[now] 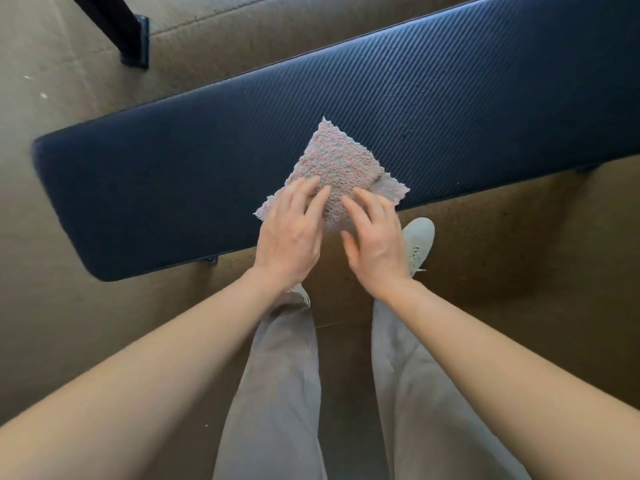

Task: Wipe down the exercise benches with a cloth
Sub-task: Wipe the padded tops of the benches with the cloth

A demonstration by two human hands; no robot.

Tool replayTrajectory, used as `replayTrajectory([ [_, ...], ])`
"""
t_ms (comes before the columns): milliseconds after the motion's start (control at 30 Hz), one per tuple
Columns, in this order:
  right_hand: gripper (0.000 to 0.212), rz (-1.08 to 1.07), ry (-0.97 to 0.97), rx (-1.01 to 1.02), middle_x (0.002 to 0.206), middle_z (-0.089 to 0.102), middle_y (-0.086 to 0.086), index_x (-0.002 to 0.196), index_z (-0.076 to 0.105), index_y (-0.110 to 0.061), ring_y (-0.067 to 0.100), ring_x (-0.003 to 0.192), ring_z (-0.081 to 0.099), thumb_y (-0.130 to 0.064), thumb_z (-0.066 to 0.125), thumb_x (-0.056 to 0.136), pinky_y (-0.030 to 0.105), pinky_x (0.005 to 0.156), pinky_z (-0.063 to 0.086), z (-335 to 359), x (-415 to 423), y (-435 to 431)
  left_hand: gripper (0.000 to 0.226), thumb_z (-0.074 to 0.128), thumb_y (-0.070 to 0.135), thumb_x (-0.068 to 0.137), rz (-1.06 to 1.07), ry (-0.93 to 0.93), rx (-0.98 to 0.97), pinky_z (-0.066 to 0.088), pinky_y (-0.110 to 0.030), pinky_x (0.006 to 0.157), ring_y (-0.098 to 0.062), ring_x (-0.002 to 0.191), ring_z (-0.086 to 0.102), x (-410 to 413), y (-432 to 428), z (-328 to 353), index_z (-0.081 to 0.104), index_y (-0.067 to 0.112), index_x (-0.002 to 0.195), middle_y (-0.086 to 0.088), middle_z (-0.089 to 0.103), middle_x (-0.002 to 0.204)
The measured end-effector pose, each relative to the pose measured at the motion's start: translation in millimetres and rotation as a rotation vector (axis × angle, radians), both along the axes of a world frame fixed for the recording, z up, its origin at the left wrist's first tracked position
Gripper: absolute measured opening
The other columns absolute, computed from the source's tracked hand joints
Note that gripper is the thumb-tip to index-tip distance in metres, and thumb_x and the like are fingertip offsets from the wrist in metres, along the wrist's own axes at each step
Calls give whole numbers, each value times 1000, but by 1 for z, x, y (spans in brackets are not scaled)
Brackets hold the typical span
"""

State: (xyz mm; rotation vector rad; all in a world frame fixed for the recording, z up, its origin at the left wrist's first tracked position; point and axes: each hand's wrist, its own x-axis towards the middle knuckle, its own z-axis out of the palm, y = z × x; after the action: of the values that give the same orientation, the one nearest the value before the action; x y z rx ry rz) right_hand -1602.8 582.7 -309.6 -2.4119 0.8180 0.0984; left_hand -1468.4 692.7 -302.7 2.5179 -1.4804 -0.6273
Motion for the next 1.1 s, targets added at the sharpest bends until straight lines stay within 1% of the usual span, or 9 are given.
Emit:
replayTrajectory([
  [67,69,10,114,40,162,35,17,152,42,-4,34,150,30,-22,72,92,48,123,31,-3,4,12,56,43,21,101,-259,8,52,28,-51,123,-36,152,29,21,3,-9,41,7,155,-16,34,163],
  [133,75,15,177,23,169,19,15,158,29,-4,31,157,15,-34,63,98,46,127,20,-8,9,14,60,34,34,105,-391,-11,117,20,-50,127,-35,157,17,38,4,-15,29,11,160,-15,22,168],
  [200,75,-21,185,8,171,14,14,161,22,-5,29,158,8,-37,55,102,47,128,17,-12,14,6,62,32,41,107,-416,-22,138,18,-50,127,-34,158,14,47,-3,-19,24,13,162,-14,18,170],
  [333,74,-69,218,-42,172,10,12,163,12,-9,27,159,3,-42,43,105,46,129,11,-19,27,-38,63,27,46,109,-387,-32,104,17,-51,128,-35,158,10,56,-49,-18,20,17,163,-15,18,169],
  [433,75,-16,252,-119,172,4,11,163,7,-10,27,159,-1,-48,37,106,43,129,3,-23,41,-87,64,23,49,110,-364,-55,102,12,-51,129,-33,159,0,68,-92,-21,12,19,165,-13,9,171],
  [533,76,72,268,-172,172,-1,10,164,3,-11,25,159,-4,-51,32,106,38,127,-5,-24,60,-141,66,22,52,109,-332,-71,111,8,-51,129,-34,159,-1,82,-132,-27,10,19,165,-14,5,172],
  [733,75,234,266,-212,173,-1,10,164,4,-11,25,159,-3,-52,28,106,42,130,4,-26,84,-216,70,20,54,107,-263,-78,167,5,-49,129,-35,158,0,98,-187,-32,3,18,165,-15,0,172],
  [900,74,209,284,-231,173,-1,10,164,4,-11,24,159,-4,-53,25,107,40,129,0,-25,96,-244,71,24,54,107,-189,-17,197,10,-49,127,-30,159,7,106,-227,-31,1,19,164,-11,2,172],
  [1100,73,174,291,-267,172,-4,11,164,0,-12,25,159,-5,-52,22,107,42,129,0,-28,75,-229,70,18,54,108,-201,-108,191,4,-54,128,-35,158,-2,83,-212,-35,0,17,164,-14,-3,172],
])
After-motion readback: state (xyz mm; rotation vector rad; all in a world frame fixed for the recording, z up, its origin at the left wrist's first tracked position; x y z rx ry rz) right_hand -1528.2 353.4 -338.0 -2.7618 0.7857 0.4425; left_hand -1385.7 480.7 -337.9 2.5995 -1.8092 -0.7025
